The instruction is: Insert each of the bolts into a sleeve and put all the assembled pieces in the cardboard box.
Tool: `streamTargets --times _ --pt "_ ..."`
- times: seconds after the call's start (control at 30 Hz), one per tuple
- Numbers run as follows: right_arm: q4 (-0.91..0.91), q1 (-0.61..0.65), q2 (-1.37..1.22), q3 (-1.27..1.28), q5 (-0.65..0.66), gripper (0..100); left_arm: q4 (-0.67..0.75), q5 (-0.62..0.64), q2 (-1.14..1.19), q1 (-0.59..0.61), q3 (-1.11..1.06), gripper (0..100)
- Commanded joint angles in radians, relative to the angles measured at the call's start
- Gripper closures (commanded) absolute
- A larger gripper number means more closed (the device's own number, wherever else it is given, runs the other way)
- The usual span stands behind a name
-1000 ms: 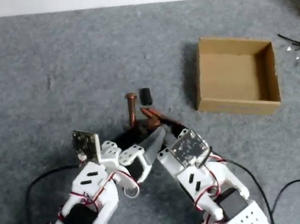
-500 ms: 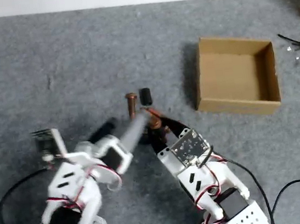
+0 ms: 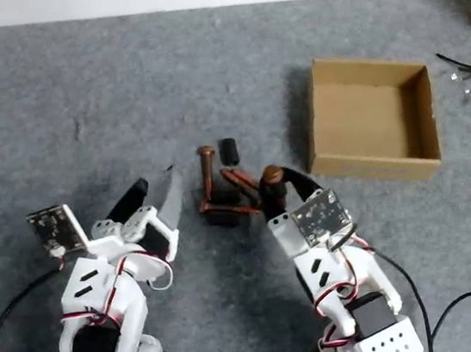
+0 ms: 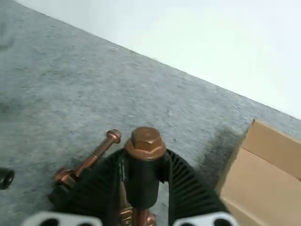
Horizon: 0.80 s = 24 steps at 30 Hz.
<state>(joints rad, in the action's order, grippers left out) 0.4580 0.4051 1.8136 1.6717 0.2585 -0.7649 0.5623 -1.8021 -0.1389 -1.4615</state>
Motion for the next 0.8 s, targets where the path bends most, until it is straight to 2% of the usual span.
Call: streamTargets --times 0.0,0.17,0.3,0.37,0.5,0.6,0.77 --pt "-0.045 -0.031 0.013 0.131 -0.012 99.2 0.009 -0.104 -0.005 0.018 0.004 100" --pt "-0.042 -0.059 0.008 0.131 -0.012 99.2 0.009 -0.170 -0.007 0.021 -0.022 99" --pt "-0.039 -0.091 0.005 0.131 -0.012 99.2 0.005 -0.269 0.002 0.021 -0.022 99" --pt "-0.019 -0.104 0.007 0.133 -0.012 99.2 0.002 -0.365 0.002 0.022 -0.022 99" --pt "-0.005 -0.136 0.012 0.133 -0.014 99.3 -0.061 -0.661 0.002 0.012 -0.036 99" --pt "-0.008 -0.182 0.013 0.133 -0.072 99.3 -0.057 -0.684 0.002 0.005 -0.059 99" --pt "-0.013 -0.240 0.010 0.130 -0.054 99.3 -0.029 -0.690 -0.001 0.005 -0.117 99"
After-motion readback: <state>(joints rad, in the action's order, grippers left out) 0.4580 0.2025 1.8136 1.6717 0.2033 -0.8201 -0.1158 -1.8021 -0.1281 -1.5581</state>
